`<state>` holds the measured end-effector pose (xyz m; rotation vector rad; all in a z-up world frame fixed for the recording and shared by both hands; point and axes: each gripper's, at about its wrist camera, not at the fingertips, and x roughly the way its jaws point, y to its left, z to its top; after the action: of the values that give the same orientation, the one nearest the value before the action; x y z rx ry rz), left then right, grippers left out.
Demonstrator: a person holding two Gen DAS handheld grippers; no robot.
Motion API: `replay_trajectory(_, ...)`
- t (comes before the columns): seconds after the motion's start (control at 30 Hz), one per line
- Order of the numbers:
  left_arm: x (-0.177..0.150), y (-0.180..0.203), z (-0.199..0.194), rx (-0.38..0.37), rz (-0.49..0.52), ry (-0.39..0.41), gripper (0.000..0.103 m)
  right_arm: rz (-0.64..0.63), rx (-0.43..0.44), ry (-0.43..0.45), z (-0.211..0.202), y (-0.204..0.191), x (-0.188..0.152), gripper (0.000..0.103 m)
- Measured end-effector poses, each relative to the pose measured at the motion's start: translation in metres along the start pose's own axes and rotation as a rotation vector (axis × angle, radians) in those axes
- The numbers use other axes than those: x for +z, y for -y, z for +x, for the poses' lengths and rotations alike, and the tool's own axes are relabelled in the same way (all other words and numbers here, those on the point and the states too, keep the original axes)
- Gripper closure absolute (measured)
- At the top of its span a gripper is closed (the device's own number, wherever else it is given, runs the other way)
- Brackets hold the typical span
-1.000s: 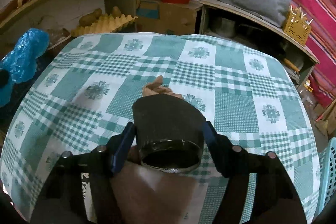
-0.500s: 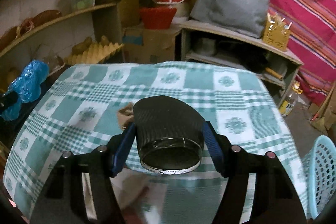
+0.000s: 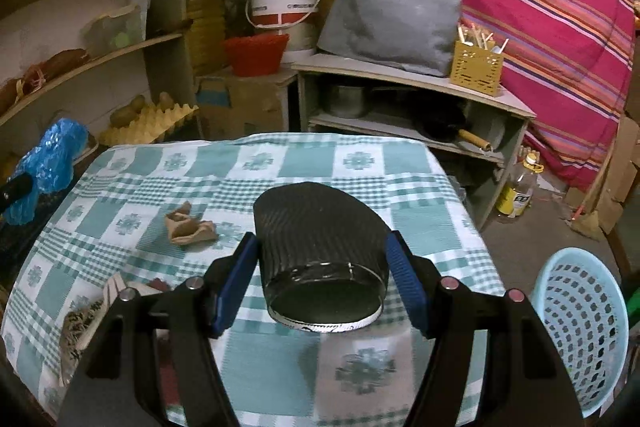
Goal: Collect trash
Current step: 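Carry the blue bag and black cup over the blue basket and open both tools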
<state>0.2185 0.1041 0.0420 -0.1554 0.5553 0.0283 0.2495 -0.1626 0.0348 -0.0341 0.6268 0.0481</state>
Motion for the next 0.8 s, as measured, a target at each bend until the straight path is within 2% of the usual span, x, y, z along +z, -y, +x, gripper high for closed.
replay_trajectory(0.37,0.002,0.055,0.003,-0.062,0.036,0.007,0.097,0.012,-0.047,0.027,-0.018,0.037,-0.004,0.038)
replay_trajectory(0.6,-0.002,0.094,0.006,-0.089,0.087,0.013,0.097,0.045,-0.094,0.047,-0.037,0.080,-0.007,0.038)
replay_trajectory(0.8,-0.007,0.125,0.009,-0.144,0.120,-0.002,0.097,0.093,-0.137,0.067,-0.057,0.123,-0.014,0.038)
